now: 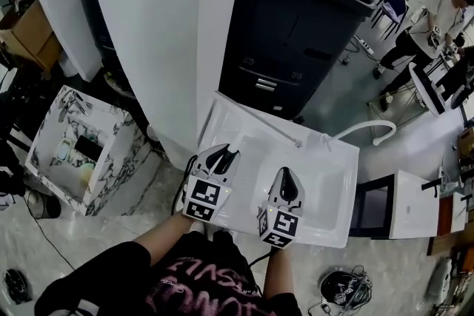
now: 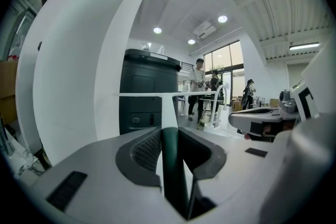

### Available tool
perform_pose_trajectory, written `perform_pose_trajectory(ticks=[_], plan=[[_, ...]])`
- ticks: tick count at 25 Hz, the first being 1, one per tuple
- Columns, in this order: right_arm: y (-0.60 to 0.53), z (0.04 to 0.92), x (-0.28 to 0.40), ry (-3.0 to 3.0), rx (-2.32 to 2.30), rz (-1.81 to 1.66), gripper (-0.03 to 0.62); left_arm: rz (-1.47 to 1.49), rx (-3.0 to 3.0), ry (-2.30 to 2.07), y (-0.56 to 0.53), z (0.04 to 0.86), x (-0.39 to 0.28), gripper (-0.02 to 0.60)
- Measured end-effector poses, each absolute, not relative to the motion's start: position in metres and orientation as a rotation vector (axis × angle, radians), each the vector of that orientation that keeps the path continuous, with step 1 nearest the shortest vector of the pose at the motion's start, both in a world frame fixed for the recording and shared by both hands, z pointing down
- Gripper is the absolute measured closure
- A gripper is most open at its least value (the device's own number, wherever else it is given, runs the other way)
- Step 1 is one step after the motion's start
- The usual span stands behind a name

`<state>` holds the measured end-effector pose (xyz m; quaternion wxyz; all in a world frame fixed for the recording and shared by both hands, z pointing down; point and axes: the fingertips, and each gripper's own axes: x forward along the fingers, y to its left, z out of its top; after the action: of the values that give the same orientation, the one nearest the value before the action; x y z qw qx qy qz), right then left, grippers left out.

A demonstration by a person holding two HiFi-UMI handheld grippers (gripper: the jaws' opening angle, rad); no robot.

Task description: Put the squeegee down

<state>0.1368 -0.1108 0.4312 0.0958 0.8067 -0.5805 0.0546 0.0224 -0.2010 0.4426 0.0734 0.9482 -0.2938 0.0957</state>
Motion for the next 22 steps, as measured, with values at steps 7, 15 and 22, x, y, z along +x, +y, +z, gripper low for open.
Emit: perform_pose_trajectory(ticks=[7, 15, 22], plan=[[-0.112, 0.427, 0.151, -1.746, 2.377, 0.141, 0.571, 0.275, 2.842, -0.932, -0.203, 0.436, 0.034, 0.488], [-0.116, 0.421, 0.165, -1.794, 2.357, 0.119, 0.572, 0.264, 2.838, -1.000, -0.205, 0.427, 0.040, 0.488], [-0.114, 0.423, 0.174, -1.828, 2.364, 0.149, 0.571, 0.277, 2.839, -1.047, -0.206, 0.422, 0.046, 0.487]])
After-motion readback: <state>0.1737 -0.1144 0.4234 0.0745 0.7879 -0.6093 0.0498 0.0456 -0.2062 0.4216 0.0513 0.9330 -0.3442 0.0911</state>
